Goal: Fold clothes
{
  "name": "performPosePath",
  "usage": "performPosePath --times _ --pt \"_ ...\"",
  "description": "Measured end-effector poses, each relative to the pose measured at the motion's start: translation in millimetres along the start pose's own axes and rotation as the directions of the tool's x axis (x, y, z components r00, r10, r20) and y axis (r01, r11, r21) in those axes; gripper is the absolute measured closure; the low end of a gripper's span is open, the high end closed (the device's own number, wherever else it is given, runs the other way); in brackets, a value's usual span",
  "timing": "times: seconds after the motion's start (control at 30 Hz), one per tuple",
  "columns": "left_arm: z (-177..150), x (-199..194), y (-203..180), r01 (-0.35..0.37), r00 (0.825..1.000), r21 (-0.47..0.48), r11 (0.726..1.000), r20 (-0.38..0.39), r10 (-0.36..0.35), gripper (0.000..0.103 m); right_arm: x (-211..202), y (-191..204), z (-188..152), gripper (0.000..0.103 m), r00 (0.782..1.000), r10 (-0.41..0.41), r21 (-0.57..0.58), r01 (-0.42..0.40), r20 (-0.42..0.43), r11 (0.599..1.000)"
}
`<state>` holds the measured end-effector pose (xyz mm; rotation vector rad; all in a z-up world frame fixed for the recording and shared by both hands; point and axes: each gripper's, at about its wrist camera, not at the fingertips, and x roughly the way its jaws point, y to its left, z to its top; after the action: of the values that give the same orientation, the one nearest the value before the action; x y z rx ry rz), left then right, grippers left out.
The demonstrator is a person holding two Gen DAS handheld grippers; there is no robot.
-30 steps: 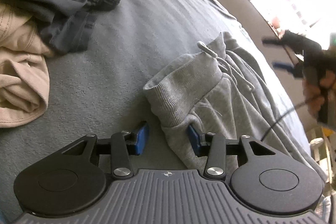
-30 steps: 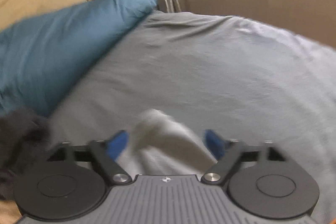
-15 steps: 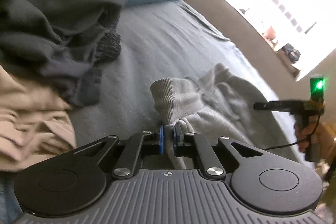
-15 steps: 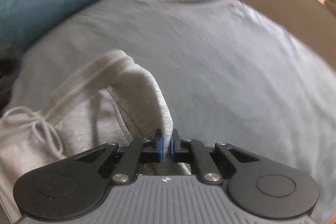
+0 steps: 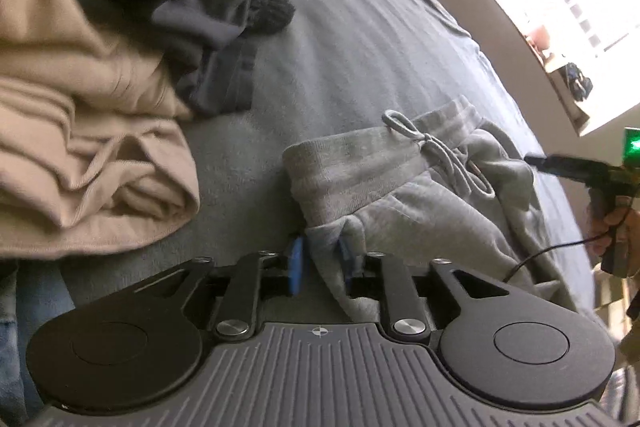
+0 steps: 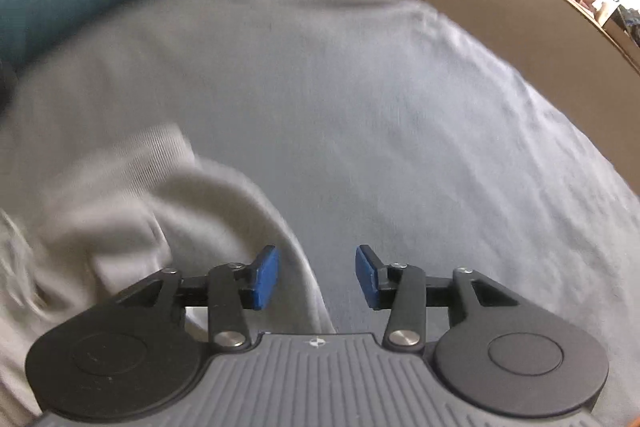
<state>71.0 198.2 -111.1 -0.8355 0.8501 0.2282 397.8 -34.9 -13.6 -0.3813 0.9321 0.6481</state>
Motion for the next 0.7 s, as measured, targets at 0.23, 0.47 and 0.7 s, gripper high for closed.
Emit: performPosePath --times 0.23,0.47,0.7 --pt "1.6 5.1 5.6 0.091 0.996 -0.154 0.984 0.020 -0.089 0.059 40.9 15.3 34.0 0.006 0.969 0.244 0.143 -0.245 0.024 0.959" --pt "8.1 17.4 16.0 0.152 0.988 -0.303 0.941 0.071 -0.137 0.062 96.9 51.3 39.4 0.022 0.945 0.236 0.102 -0.218 -0.228 0.971" --pt "8.5 14.1 -0.7 0.101 0.988 -0.187 0.977 0.130 -0.077 0.091 72.2 80.0 39.4 0.089 0.962 0.166 -0.045 -0.180 -0.215 0.983"
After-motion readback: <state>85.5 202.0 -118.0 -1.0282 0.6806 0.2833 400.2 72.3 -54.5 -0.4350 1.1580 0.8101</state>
